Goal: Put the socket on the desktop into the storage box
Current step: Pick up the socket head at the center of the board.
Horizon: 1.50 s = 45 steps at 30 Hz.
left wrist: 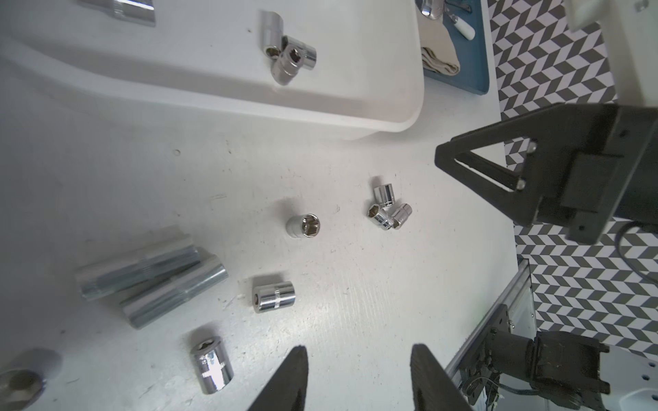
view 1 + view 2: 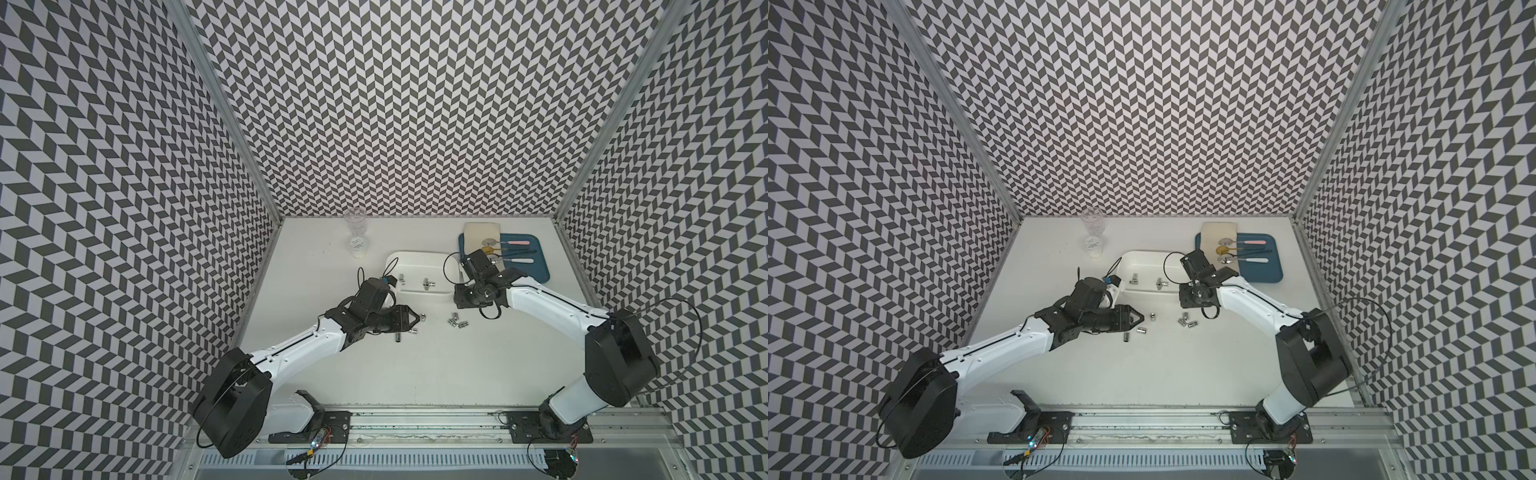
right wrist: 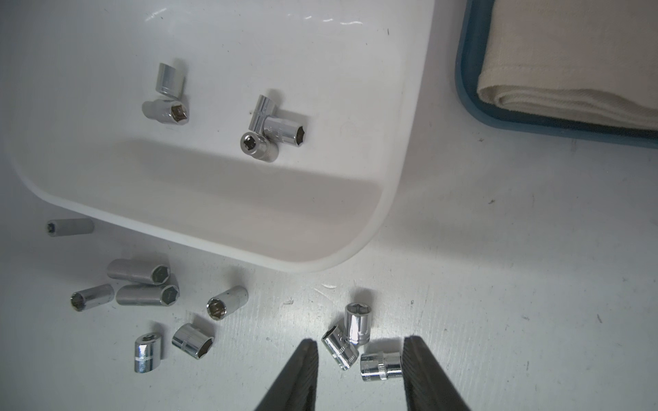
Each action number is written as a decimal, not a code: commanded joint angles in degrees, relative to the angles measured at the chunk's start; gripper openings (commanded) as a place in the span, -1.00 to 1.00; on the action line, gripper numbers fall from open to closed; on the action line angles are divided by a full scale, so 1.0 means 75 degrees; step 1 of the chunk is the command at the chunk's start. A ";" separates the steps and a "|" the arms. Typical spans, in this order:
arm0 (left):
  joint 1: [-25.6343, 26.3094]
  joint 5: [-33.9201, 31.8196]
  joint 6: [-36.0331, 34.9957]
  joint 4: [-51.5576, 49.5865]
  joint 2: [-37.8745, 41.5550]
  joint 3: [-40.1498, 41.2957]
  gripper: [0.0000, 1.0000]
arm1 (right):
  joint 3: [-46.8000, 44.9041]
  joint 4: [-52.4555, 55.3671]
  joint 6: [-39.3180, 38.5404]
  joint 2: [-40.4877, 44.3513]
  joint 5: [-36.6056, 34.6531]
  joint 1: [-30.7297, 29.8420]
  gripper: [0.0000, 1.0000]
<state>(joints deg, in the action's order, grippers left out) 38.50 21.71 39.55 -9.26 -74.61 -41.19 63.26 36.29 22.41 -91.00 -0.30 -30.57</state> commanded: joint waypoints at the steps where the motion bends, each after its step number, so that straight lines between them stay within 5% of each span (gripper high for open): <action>1: 0.0143 0.0130 -0.0034 0.0398 -0.0081 -0.0162 0.00 | -0.0067 -0.0283 -0.0102 -0.0164 0.0106 0.0032 -0.15; 28: 0.0197 0.0014 0.0135 0.0569 -0.0073 0.0324 0.00 | -0.0426 -0.0679 -0.0082 -0.1053 0.0327 -0.0201 -0.24; 45: 0.0199 -0.0040 0.0177 0.0590 -0.0012 0.0480 0.00 | -0.0524 -0.0921 -0.0058 -0.1490 0.0334 -0.0232 -0.48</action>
<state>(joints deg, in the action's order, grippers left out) 39.75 21.91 41.01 -5.82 -75.02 -38.30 60.03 31.24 22.09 -101.21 2.20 -32.03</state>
